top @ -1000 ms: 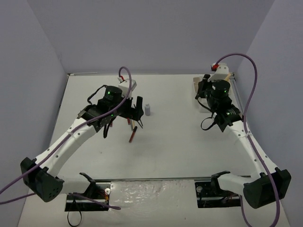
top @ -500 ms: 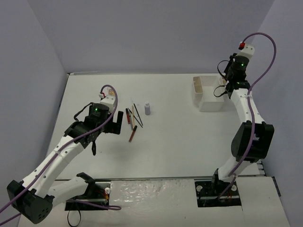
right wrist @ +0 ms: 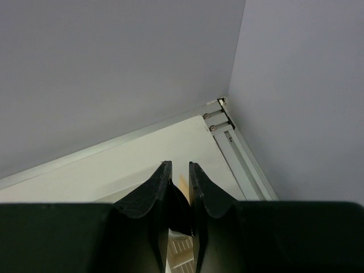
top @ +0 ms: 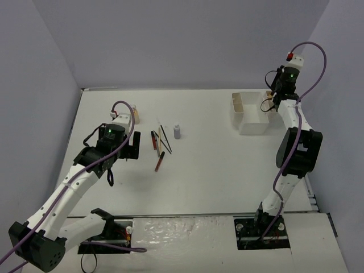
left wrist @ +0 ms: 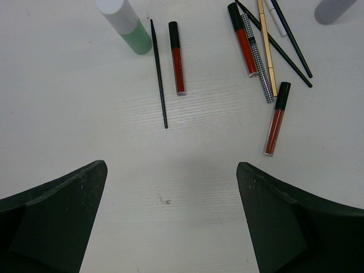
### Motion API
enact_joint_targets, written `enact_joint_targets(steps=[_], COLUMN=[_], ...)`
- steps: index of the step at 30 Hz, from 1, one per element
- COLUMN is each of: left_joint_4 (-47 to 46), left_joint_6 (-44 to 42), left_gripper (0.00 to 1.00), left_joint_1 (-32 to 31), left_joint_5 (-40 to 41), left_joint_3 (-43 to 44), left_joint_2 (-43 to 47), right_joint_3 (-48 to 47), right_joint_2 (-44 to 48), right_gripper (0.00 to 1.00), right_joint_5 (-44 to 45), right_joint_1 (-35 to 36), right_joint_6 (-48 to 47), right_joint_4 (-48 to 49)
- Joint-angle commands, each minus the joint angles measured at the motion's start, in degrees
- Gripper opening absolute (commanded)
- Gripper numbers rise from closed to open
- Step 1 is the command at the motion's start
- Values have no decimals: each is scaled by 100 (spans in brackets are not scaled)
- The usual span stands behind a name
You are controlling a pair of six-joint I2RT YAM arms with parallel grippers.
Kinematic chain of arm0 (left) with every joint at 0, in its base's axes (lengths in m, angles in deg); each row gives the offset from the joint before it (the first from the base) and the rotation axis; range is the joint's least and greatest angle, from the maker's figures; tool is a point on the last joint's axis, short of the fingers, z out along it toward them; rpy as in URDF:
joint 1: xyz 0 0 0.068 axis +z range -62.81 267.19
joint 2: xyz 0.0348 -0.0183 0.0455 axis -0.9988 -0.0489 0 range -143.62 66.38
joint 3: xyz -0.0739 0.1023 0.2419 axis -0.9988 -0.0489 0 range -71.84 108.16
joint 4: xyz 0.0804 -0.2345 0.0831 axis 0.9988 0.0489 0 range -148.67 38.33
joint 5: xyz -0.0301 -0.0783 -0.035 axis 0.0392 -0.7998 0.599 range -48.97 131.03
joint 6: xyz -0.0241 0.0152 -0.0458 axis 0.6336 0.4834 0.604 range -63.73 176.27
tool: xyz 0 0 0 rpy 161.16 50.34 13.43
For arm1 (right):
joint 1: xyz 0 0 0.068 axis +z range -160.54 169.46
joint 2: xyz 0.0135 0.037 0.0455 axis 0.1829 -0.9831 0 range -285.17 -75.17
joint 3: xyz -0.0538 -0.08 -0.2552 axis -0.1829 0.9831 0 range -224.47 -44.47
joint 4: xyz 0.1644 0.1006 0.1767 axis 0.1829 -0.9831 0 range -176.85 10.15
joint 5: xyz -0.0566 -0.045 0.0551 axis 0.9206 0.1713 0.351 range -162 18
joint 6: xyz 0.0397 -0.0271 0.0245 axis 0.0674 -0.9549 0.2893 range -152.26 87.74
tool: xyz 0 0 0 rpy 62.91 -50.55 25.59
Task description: Organize the makeup
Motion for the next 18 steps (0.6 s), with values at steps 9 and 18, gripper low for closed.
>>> enact_joint_targets(steps=[9, 18], left_joint_4=[-243, -193], left_joint_6=[-27, -1], left_gripper=[97, 97], left_joint_1=[103, 104], left_joint_5=[49, 27], left_joint_3=[83, 99], left_joint_2=[10, -20], right_joint_3=[-222, -16], right_joint_2=[-367, -78], right_gripper=[10, 51], right_joint_5=[-320, -237], right_joint_1=[-38, -46], right_joint_6=[5, -17], right_joint_4=[736, 649])
